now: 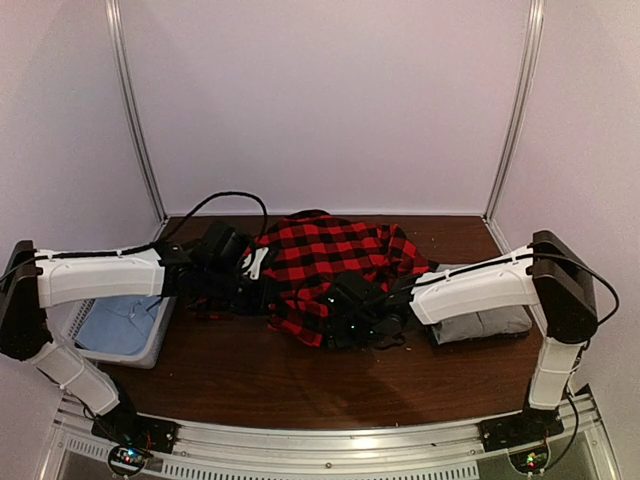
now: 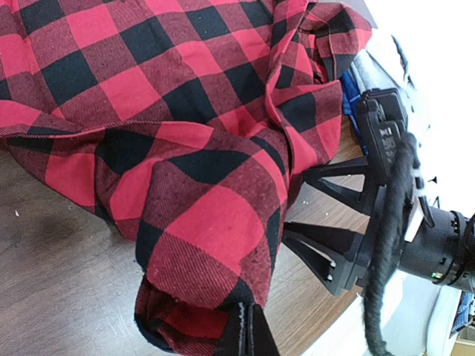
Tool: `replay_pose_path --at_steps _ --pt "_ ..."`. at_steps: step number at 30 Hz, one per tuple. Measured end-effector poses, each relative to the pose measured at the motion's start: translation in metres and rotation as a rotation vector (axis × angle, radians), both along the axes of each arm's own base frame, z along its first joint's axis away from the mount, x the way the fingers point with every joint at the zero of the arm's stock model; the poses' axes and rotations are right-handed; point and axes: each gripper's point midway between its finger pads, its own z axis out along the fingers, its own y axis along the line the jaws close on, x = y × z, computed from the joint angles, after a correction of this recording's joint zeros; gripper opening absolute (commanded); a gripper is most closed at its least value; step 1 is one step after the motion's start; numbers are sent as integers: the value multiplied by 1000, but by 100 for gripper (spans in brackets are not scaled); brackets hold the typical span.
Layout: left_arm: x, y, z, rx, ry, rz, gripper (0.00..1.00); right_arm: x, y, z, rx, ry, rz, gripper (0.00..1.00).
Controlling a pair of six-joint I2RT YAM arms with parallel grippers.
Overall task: Fold and stack the long sleeve shirts
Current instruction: Flatten out the crumpled shirt at the center of the board.
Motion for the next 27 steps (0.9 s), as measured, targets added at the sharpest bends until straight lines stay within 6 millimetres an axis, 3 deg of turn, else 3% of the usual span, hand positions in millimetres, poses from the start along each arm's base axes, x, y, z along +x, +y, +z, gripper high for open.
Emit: replay_pose_path --at_steps 2,5,10,13,16,22,27 --pt "0 1 4 -5 -7 2 0 6 -1 3 -5 -18 -17 68" --pt "0 3 9 -6 -20 10 0 14 -6 7 -20 -39 -46 51" --pt "1 10 12 3 -27 27 0 23 -21 6 -52 -47 -82 30" --pt "4 12 13 6 -33 37 0 23 -30 10 -57 -51 -91 11" --pt "4 15 11 18 -28 43 0 22 -38 18 -50 -58 -96 0" --pt "2 20 6 43 -13 47 0 23 -46 42 -20 -81 -98 0" --pt "5 34 1 88 3 56 0 26 -62 74 12 -112 -116 0"
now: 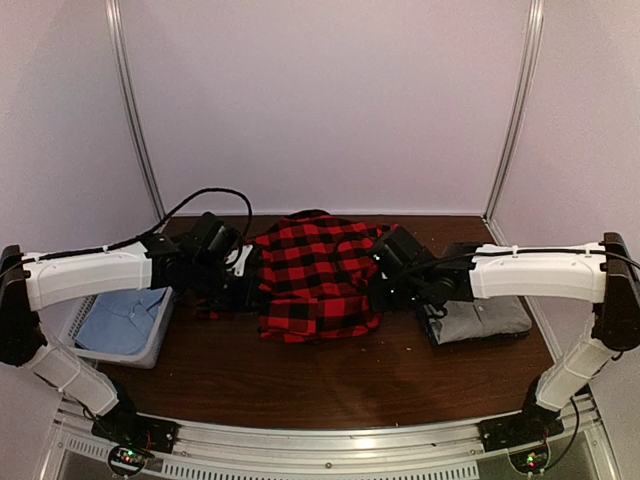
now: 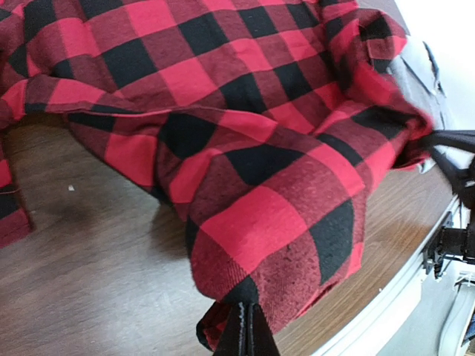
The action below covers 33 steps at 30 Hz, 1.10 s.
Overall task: Fold and stack the long sleeve shirts
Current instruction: Flatten out the crumpled shirt at the center of the board.
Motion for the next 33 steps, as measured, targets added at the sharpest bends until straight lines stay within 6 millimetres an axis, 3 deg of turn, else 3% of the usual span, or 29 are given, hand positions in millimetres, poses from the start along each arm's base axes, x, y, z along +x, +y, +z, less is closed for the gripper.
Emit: replay_pose_path --at_steps 5,8,12,17,22,27,33 --pt "4 23 1 50 8 9 0 8 -34 43 41 -50 -48 0" --pt "-3 32 1 70 27 -7 0 9 -57 53 40 -59 -82 0" --pt "-22 33 -3 48 78 -56 0 0 -94 36 -2 -3 -125 0" --pt "-52 27 -20 -16 183 -139 0 -21 -111 7 -26 103 -106 7" --pt "-80 36 -42 -12 298 -173 33 -35 -137 -13 -82 160 -130 24" --pt "-83 35 -41 -19 314 -177 44 -42 -139 -14 -74 176 -123 37" --pt "-83 21 -28 5 254 -192 48 -42 -120 13 25 124 -67 41"
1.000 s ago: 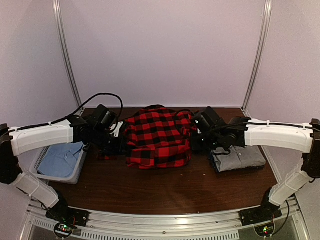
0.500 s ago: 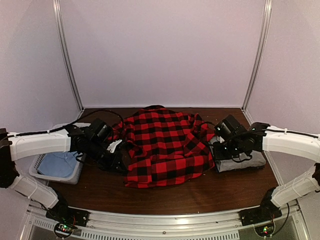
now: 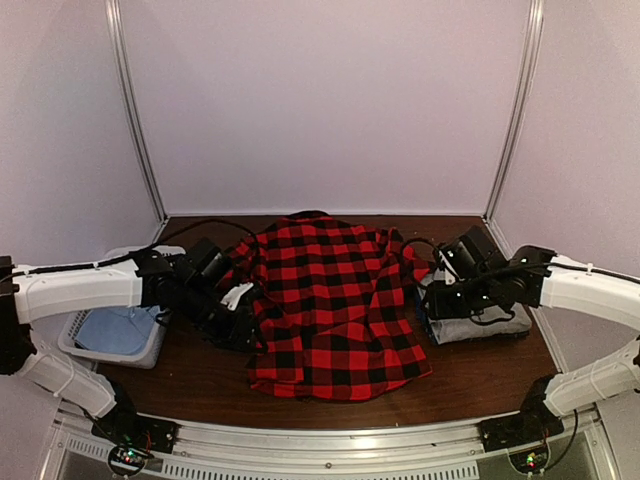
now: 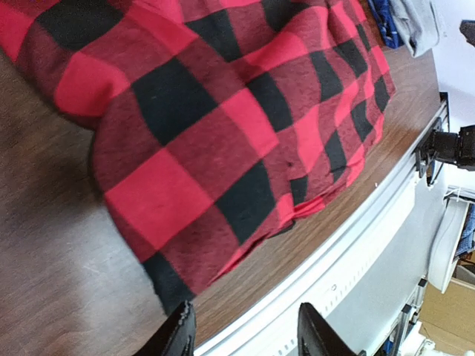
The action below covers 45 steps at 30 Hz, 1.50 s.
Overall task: Fold and stack the long sleeve shirts
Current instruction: Flatten out the crumpled shirt at the center of the board.
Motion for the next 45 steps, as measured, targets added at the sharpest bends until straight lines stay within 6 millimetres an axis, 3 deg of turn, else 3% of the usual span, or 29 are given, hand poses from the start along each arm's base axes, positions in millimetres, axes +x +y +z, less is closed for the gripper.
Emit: replay_pose_path --at_steps 6,12,16,24,31,39,45 --pt "-18 -39 4 11 -43 -62 48 -3 50 5 119 -19 103 42" --pt "-29 -72 -21 87 -43 -96 48 -4 112 -2 262 -24 188 43" --pt "-29 -83 -42 150 -53 -94 49 -5 136 -20 332 -10 209 43" --pt "-23 -95 -70 261 -103 -87 47 -11 131 -76 307 53 178 43" --pt "-21 -93 -80 318 -127 -84 31 -25 107 -109 248 93 150 46" --pt "-19 -85 -84 360 -136 -77 17 -29 92 -108 234 68 129 47" --pt "-19 -83 -91 377 -132 -79 0 -33 83 -112 226 73 111 48"
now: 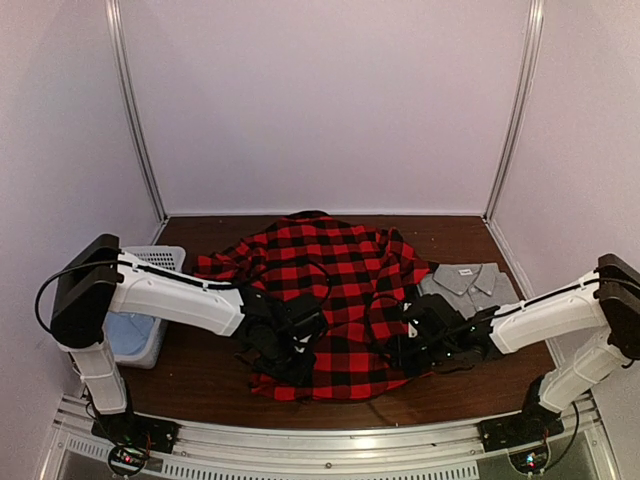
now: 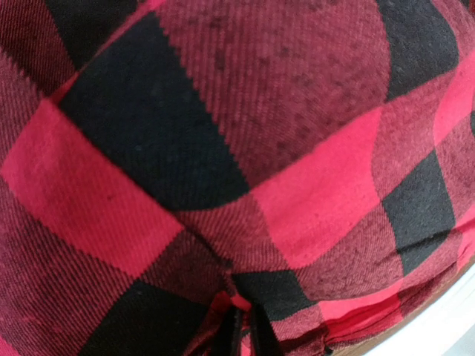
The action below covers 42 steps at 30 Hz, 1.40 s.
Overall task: Fold and stack the long sleeve shirts
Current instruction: Flatten out the crumpled shirt at the center of the board.
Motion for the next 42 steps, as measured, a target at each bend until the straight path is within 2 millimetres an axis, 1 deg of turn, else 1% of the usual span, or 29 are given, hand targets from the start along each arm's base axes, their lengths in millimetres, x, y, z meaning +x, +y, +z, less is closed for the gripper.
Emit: replay_pose_path --at_steps 8,11,14,17,20,23,25,27,30,31,32,33,35,37,39,40,42 --pt "-2 0 9 4 10 -3 0 -2 -7 0 -12 1 -16 49" --pt "-6 9 25 3 14 8 0 -3 -10 0 -23 6 -20 50" --pt "-12 23 51 -26 10 39 0 -6 -15 1 -34 11 -22 50" --pt "-23 47 70 -41 18 88 0 -9 -21 3 -40 10 -26 51" --pt "-37 83 77 -27 44 163 0 -11 -27 9 -40 -1 -37 51" --pt "-55 119 66 2 97 235 0 -12 -34 14 -32 -15 -47 51" --pt "-73 146 50 44 157 280 0 -13 -38 17 -27 -21 -54 53" --pt "-89 168 35 92 211 315 0 -12 -42 22 -22 -32 -61 54" --pt "-103 187 27 143 259 354 0 -11 -43 32 -7 -56 -65 56" --pt "-104 189 26 152 267 364 9 -10 -43 35 -1 -63 -64 57" --pt "-104 191 26 156 271 371 21 -10 -43 37 3 -70 -64 57" --pt "-104 191 27 155 273 382 24 -9 -43 38 4 -74 -64 57" --pt "-101 192 30 162 273 398 26 -9 -43 39 0 -82 -58 57" --pt "-93 190 39 162 255 412 28 -7 -41 41 -3 -87 -54 57" --pt "-79 183 52 153 225 424 31 -4 -38 45 1 -94 -52 57" --pt "-68 177 62 140 198 430 31 -1 -35 49 4 -100 -50 57" --pt "-39 163 85 88 128 443 32 4 -29 56 13 -114 -45 57"
